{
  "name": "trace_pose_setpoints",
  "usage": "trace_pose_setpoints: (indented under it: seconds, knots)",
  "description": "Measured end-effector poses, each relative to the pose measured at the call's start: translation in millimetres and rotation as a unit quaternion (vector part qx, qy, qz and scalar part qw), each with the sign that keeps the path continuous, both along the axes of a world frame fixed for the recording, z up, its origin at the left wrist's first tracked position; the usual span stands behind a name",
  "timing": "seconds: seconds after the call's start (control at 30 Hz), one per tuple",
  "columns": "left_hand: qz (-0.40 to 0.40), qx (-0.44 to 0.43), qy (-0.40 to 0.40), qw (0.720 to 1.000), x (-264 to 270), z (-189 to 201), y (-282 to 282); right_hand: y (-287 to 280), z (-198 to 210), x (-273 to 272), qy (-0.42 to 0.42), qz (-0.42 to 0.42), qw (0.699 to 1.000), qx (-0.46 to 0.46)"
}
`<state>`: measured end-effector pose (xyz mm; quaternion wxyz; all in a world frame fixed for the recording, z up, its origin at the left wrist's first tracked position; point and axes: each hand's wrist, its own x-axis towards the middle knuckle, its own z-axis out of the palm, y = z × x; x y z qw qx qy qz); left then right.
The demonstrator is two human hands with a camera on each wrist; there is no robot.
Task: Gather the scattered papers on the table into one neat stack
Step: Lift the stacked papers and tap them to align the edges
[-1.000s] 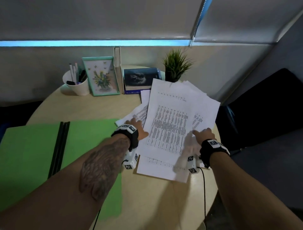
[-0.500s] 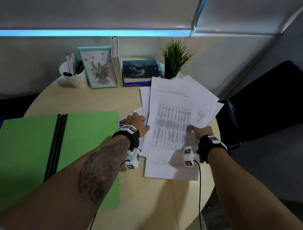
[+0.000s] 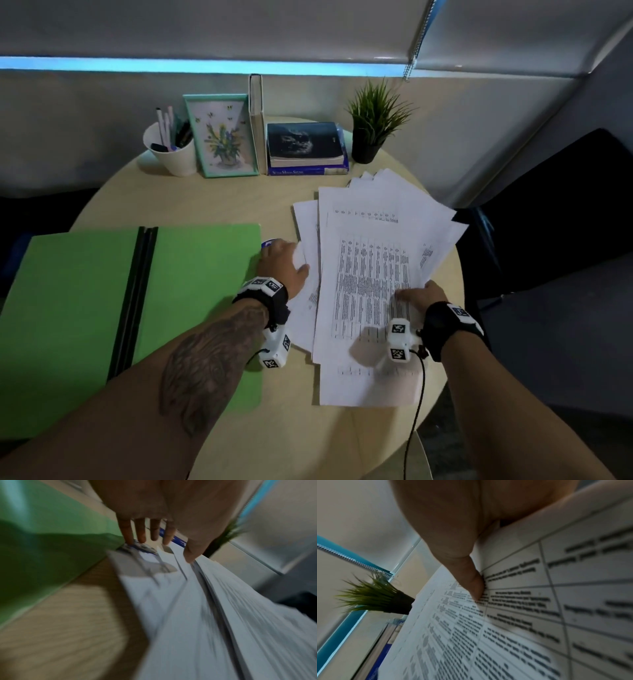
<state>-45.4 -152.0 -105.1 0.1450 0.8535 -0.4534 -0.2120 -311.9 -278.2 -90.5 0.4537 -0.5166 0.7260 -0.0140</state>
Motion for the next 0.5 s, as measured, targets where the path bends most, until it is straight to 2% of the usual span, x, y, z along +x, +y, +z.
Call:
trace_pose_setpoints:
  seconds: [0.07,0.17,0.27,0.33,0.43,0.5]
  knots:
    - [0.035,0.045,0.011,0.998,7,1,4,12,-2,-12,0.003,0.016,1.000,0.012]
    - [0.016,0.095,0.000,0.995,5,2,9,27,-4,-23,0.005,0.052,0.998,0.018]
    - [0.033,0.056,0.041,0.997,-4,2,14,37,0,-13,0.020,0.073,0.997,-0.029]
    - [0.058,0.017,0.113,0.992,-8,2,12,40,4,-3,0.026,0.071,0.995,-0.072]
    - [0.154,-0.069,0.254,0.952,-11,5,5,40,6,10,0.021,0.071,0.994,-0.078]
    - [0.229,-0.110,0.291,0.922,-9,6,3,41,1,10,0.042,0.065,0.995,-0.061]
